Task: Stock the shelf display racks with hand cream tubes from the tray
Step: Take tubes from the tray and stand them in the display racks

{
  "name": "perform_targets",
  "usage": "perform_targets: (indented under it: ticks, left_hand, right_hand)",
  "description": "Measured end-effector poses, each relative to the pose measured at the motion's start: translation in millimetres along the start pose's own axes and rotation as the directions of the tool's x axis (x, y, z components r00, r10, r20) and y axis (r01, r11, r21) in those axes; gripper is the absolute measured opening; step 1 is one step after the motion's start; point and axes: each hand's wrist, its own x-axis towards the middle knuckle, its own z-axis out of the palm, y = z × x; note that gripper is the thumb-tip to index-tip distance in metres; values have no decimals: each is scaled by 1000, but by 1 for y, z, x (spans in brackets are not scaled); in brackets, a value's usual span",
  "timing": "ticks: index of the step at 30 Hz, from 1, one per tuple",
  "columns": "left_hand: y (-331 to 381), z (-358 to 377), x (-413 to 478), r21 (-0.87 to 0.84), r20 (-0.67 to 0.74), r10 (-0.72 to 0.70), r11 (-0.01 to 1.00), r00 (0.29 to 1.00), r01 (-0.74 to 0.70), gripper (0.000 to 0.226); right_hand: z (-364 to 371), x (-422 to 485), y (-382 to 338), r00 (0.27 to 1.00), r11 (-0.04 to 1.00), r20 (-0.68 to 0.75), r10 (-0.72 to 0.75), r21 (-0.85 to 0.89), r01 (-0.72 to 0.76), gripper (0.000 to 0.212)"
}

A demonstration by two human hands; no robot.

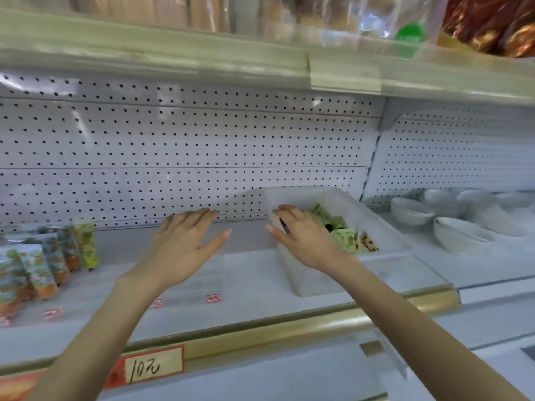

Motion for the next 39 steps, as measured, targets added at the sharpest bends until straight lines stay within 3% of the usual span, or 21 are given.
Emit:
perform_targets:
  ticks: [4,7,9,13,19,23,26,28,30,33,35,37,39]
  left_hand:
    - [18,12,41,-47,19,41,998,999,-40,95]
    - [24,18,72,-89,76,83,993,994,-77,71]
    - [27,22,90,-92,91,122,989,988,-113,60]
    - [34,37,116,-71,107,227,973,968,-220,56]
    - [48,53,137,-123,122,263,961,957,-248,61]
    - [56,58,145,-176,115,242,960,964,-220,61]
    - [63,61,147,-243,131,218,953,967,-182,65]
    - [68,64,148,-301,116,199,941,973,-156,65]
    - [73,67,149,-357,80,171,925,982,-132,58]
    - [79,73,153,-444,37,136,890,990,-106,50]
    - [81,77,156,-521,14,119,849,993,-94,45]
    - [80,80,160,-591,0,89,804,996,-71,40]
    - [80,81,164,-649,-12,39,760,999,-37,38]
  right_hand:
    - [-6,23,43,994,984,14,112,134,-113,52]
    - [-11,48,81,959,932,57,276,228,-282,51]
    - [-13,65,106,932,912,79,354,193,-363,48]
    - [-12,87,144,894,883,124,431,147,-446,41]
    - [2,102,167,774,844,400,491,2,-536,36]
    - [8,105,172,704,817,510,495,2,-576,35]
    - [11,105,178,716,825,513,473,29,-565,10]
    - [12,103,181,722,816,507,470,61,-574,15]
    - [10,103,184,740,810,484,466,103,-578,6]
    - [9,106,188,832,817,384,401,261,-515,21]
    - [4,108,182,900,815,289,325,396,-422,21]
    - [-1,110,170,938,765,243,245,546,-341,22]
    - [-8,110,156,951,634,256,171,710,-305,30]
